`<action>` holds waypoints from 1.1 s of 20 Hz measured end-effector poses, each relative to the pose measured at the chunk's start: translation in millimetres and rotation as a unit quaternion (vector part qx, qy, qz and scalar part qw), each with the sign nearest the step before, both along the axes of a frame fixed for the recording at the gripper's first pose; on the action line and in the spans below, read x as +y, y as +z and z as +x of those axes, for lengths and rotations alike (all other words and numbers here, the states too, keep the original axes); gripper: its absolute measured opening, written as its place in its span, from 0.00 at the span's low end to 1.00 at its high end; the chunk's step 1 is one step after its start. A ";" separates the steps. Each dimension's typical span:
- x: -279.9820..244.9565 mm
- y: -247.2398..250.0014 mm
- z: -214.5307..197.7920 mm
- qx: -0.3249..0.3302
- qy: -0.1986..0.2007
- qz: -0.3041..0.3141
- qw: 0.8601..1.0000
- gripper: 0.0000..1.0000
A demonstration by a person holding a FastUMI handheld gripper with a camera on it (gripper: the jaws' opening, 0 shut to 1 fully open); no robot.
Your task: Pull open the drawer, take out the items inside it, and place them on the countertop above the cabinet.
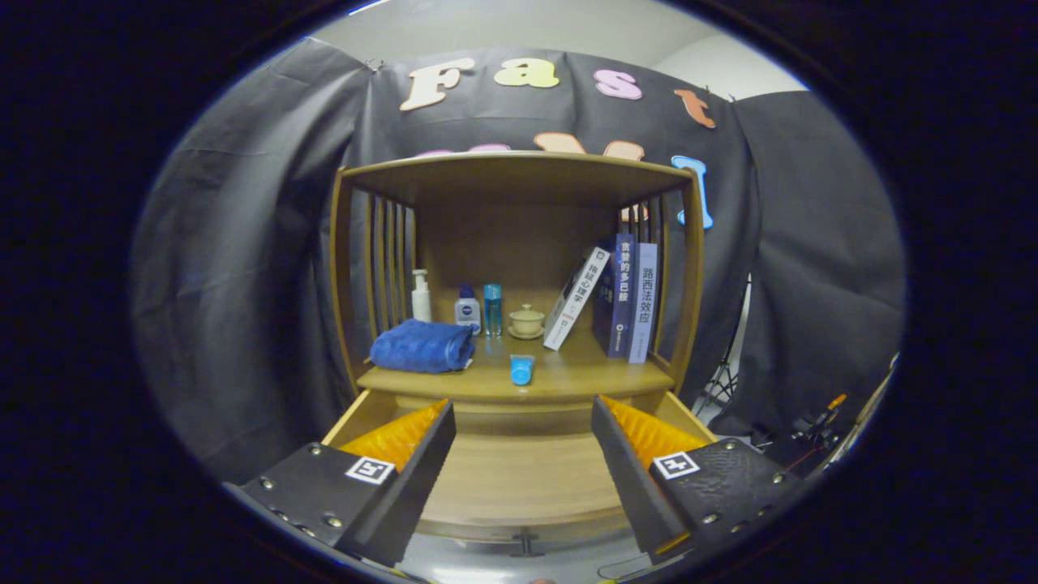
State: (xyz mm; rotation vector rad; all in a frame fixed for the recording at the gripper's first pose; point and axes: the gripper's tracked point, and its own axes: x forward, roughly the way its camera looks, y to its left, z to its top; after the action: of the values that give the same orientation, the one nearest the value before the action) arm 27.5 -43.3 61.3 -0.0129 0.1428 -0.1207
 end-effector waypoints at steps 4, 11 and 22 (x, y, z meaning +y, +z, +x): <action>-1.5 -10.5 -17.2 -0.009 -0.004 -0.015 1.000 1.00; 0.2 -24.2 -36.7 -0.033 0.000 -0.008 0.999 1.00; 5.6 -84.1 -46.6 -0.030 0.002 -0.001 1.000 1.00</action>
State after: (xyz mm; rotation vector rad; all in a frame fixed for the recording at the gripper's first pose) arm -19.1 -37.7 -22.8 -0.0113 0.0822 -0.1176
